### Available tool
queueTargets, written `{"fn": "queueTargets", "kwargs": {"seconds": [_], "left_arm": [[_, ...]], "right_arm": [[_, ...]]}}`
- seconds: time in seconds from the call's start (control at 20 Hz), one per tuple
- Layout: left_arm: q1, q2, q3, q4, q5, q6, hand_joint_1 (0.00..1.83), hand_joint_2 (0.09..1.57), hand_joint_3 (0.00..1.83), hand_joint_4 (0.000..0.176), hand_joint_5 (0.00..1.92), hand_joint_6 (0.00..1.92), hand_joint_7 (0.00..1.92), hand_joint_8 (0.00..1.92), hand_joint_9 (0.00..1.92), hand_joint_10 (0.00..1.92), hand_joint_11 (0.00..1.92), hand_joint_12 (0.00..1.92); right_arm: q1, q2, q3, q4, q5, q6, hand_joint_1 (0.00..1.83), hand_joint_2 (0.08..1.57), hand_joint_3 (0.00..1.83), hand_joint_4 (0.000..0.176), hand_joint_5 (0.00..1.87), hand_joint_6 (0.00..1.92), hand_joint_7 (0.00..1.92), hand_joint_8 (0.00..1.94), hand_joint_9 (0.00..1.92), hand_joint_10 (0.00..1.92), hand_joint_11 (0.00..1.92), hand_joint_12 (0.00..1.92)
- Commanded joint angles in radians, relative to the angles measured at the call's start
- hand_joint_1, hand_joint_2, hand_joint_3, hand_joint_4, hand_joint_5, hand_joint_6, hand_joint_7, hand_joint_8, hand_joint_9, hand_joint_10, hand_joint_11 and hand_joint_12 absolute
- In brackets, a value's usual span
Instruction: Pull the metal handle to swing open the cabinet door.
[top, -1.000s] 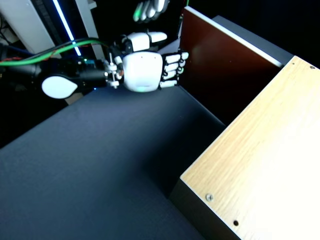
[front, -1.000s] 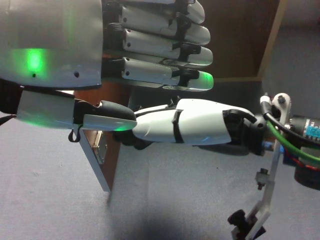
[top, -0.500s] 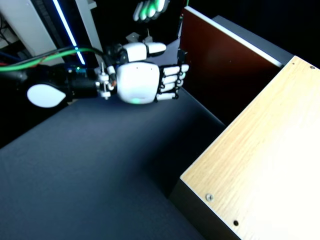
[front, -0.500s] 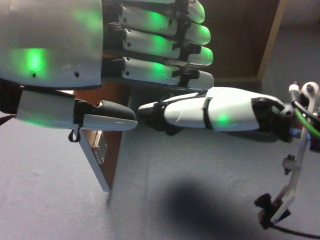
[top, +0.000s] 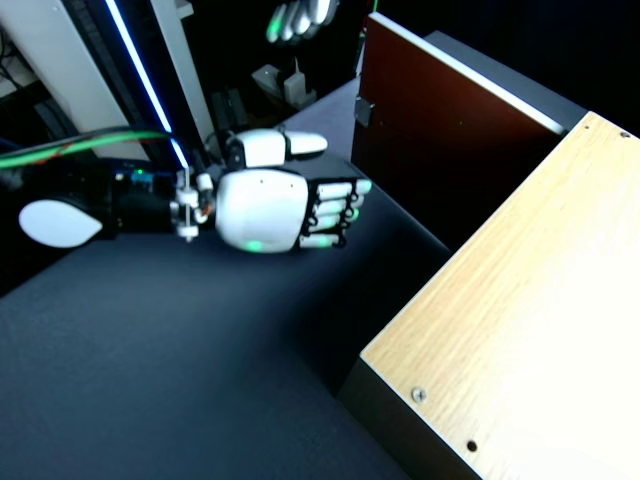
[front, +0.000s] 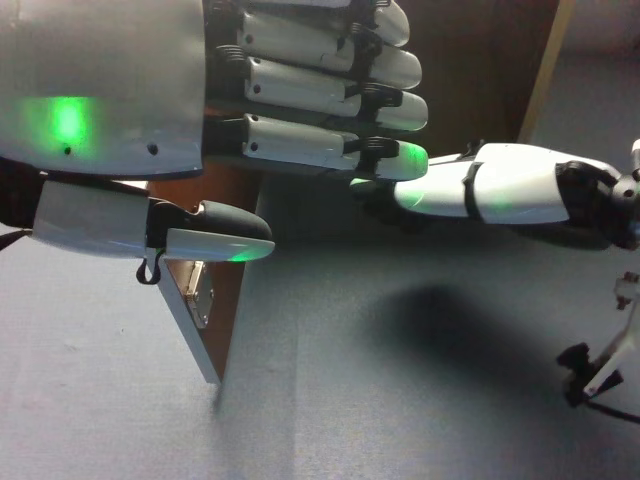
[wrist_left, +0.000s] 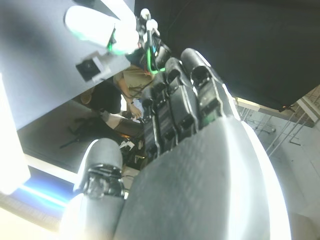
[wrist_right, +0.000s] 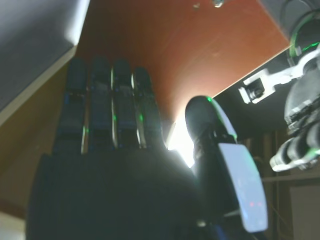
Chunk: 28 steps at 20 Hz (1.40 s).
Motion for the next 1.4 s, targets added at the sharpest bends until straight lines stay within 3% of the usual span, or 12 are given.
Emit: {"fn": "queueTargets", "kwargs": {"seconds": [0.0,0.5,0.85,1.35], "left_arm": [[-0.008,0.007,-0.001,-0.098,-0.025,0.008,0.0,1.57,0.07,0.0,0.31,0.0,0.32,0.0,0.3,0.0,0.0,0.71],[-0.008,0.007,-0.001,-0.098,-0.025,0.008,0.0,1.57,0.07,0.0,0.32,0.0,0.33,0.0,0.31,0.0,0.0,0.71],[-0.008,0.007,-0.001,-0.098,-0.025,0.008,0.0,1.57,0.07,0.0,0.31,0.0,0.32,0.0,0.3,0.0,0.0,0.7],[-0.008,0.007,-0.001,-0.098,-0.025,0.008,0.0,1.57,0.08,0.0,0.31,0.0,0.32,0.0,0.3,0.0,0.0,0.7]], "right_arm": [[0.003,0.004,0.004,0.011,0.113,0.01,0.0,1.57,0.01,0.0,0.37,0.0,0.38,0.0,0.35,0.0,0.0,0.94],[0.017,0.019,0.088,-0.253,0.113,0.01,0.0,1.57,0.01,0.0,0.36,0.0,0.38,0.0,0.34,0.0,0.0,0.94],[0.067,0.065,0.09,-0.585,0.113,0.01,0.0,1.57,0.01,0.0,0.37,0.0,0.39,0.0,0.35,0.0,0.0,0.96],[0.155,0.144,0.071,-0.891,0.147,0.01,0.0,1.57,0.01,0.0,0.37,0.0,0.38,0.0,0.35,0.0,0.0,0.95]]}}
